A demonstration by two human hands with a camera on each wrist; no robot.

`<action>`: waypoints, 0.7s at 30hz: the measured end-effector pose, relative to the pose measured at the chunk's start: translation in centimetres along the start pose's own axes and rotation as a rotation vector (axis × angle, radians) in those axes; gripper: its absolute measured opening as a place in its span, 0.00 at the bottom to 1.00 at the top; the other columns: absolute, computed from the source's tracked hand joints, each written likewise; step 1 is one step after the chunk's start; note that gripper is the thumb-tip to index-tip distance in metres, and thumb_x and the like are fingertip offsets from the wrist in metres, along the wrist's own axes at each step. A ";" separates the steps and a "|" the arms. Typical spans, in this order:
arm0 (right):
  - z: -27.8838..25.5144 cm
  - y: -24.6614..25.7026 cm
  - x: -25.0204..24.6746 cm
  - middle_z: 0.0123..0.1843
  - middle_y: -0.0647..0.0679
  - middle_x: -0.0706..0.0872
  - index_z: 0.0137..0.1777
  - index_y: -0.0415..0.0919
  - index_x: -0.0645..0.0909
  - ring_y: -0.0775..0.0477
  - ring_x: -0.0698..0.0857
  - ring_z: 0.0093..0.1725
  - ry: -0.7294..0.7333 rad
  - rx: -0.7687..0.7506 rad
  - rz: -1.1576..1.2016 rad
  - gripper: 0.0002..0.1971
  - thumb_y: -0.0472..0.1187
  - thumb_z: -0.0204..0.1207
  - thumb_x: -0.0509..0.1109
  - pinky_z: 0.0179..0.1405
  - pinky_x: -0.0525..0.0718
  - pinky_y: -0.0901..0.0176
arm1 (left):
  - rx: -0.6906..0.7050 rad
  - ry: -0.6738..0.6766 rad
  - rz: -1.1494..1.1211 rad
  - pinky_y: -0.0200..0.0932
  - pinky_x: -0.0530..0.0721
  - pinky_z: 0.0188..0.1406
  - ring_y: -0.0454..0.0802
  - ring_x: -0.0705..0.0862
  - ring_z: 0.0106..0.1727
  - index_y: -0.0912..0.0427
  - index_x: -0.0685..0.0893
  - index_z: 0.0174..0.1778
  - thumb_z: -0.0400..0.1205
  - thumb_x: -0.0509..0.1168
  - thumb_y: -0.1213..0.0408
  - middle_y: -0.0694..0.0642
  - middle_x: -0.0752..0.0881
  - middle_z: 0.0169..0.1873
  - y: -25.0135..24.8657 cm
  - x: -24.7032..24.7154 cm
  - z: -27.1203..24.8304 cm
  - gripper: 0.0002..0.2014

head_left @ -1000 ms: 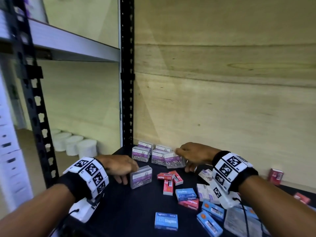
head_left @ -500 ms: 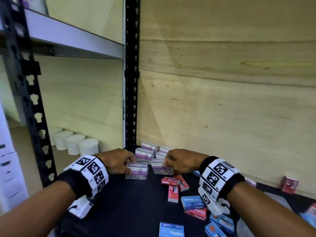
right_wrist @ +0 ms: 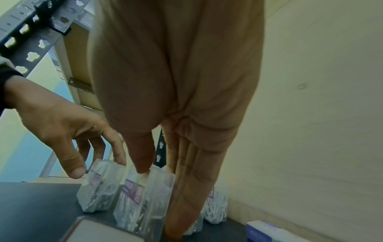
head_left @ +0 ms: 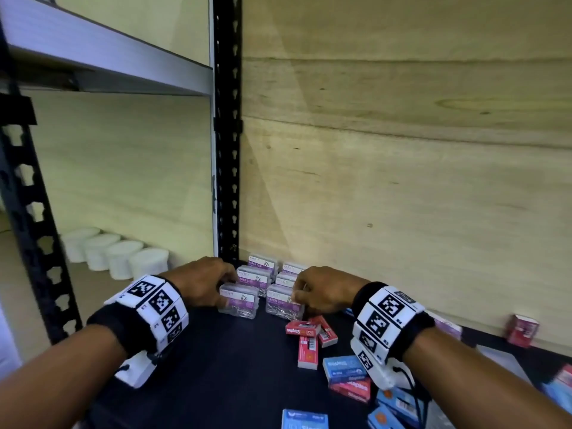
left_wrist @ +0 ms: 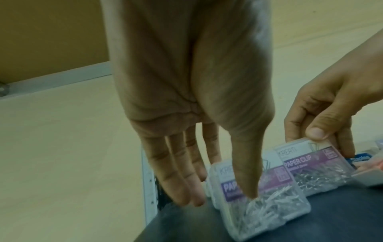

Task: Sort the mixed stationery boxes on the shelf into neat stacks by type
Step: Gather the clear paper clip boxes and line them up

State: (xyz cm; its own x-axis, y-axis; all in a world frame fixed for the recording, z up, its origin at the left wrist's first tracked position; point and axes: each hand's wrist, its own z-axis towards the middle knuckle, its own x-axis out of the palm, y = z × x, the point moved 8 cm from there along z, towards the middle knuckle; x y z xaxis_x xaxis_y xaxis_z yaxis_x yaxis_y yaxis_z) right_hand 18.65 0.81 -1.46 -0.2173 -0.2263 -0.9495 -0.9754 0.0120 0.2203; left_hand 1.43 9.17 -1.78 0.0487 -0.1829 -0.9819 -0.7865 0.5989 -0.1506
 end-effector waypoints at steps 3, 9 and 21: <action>-0.5 -0.4 -0.9 0.59 0.43 0.89 0.62 0.39 0.84 0.42 0.86 0.58 -0.028 0.036 -0.035 0.19 0.53 0.86 0.62 0.59 0.83 0.48 | -0.001 -0.105 0.124 0.43 0.80 0.56 0.43 0.77 0.52 0.45 0.75 0.67 0.76 0.74 0.50 0.44 0.74 0.63 -1.6 -2.2 -0.7 0.25; -1.6 -3.1 -1.5 0.52 0.44 0.91 0.58 0.41 0.83 0.48 0.89 0.44 0.041 0.090 0.026 0.09 0.42 0.82 0.69 0.51 0.87 0.52 | 0.263 -0.126 0.103 0.43 0.82 0.51 0.39 0.78 0.51 0.40 0.81 0.55 0.77 0.71 0.46 0.38 0.78 0.49 -9.0 -3.7 -2.1 0.13; -2.7 -3.9 2.1 0.46 0.60 0.80 0.78 0.51 0.71 0.51 0.81 0.52 0.277 0.066 -0.085 0.36 0.42 0.70 0.81 0.63 0.82 0.49 | 0.276 0.090 0.183 0.40 0.76 0.36 0.47 0.82 0.45 0.48 0.86 0.59 0.77 0.73 0.53 0.45 0.84 0.45 -13.7 1.5 -1.0 0.15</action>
State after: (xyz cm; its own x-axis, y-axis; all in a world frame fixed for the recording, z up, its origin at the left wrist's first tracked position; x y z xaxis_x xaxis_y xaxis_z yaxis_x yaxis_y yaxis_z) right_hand 22.12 -2.29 -3.69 -0.1250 -0.4860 -0.8649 -0.9919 0.0428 0.1193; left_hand 11.65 -0.15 -1.10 -0.1417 -0.1133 -0.9834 -0.5802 0.8144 -0.0103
